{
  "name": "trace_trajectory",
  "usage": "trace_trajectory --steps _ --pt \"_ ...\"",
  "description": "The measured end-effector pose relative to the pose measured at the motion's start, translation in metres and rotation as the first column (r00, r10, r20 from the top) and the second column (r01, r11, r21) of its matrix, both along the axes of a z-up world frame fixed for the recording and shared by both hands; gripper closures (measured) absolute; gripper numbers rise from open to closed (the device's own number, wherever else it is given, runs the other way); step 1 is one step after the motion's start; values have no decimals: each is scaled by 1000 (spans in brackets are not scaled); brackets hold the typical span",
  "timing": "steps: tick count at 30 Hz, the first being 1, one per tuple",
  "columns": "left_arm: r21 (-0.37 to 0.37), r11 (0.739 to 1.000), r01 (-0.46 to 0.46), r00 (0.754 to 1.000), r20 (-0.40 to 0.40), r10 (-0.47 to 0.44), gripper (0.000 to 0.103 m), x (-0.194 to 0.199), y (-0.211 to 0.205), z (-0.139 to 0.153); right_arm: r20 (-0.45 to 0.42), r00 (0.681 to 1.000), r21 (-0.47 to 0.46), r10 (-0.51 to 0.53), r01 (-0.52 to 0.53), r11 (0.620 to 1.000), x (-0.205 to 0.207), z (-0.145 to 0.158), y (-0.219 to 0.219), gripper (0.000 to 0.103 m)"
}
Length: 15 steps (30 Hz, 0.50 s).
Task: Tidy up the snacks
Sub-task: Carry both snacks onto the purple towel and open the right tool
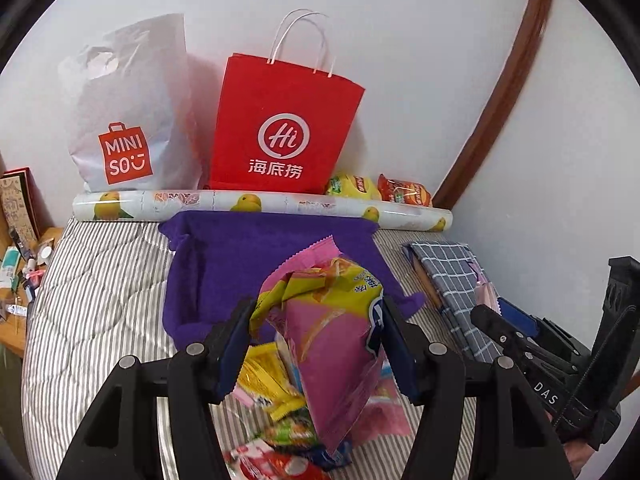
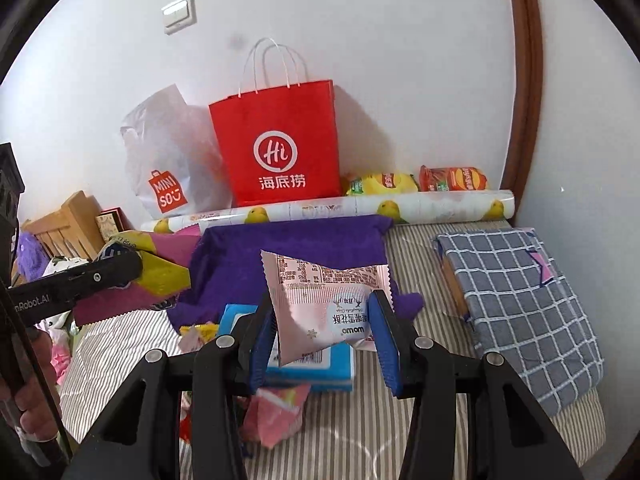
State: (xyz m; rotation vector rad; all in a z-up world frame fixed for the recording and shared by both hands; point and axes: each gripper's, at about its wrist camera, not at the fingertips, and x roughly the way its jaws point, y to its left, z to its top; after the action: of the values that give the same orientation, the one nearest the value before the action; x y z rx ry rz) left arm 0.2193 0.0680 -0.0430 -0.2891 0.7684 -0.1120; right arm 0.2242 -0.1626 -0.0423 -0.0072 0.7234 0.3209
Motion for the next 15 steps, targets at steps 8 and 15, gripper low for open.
trace_trajectory --steps 8,15 --pt "1 1000 17 999 -35 -17 44 31 8 -17 -40 999 -64 29 -32 997 53 -22 21 58" --pt "3 1000 15 999 -39 -15 44 51 11 -23 -49 999 -65 11 -14 998 90 -31 21 58"
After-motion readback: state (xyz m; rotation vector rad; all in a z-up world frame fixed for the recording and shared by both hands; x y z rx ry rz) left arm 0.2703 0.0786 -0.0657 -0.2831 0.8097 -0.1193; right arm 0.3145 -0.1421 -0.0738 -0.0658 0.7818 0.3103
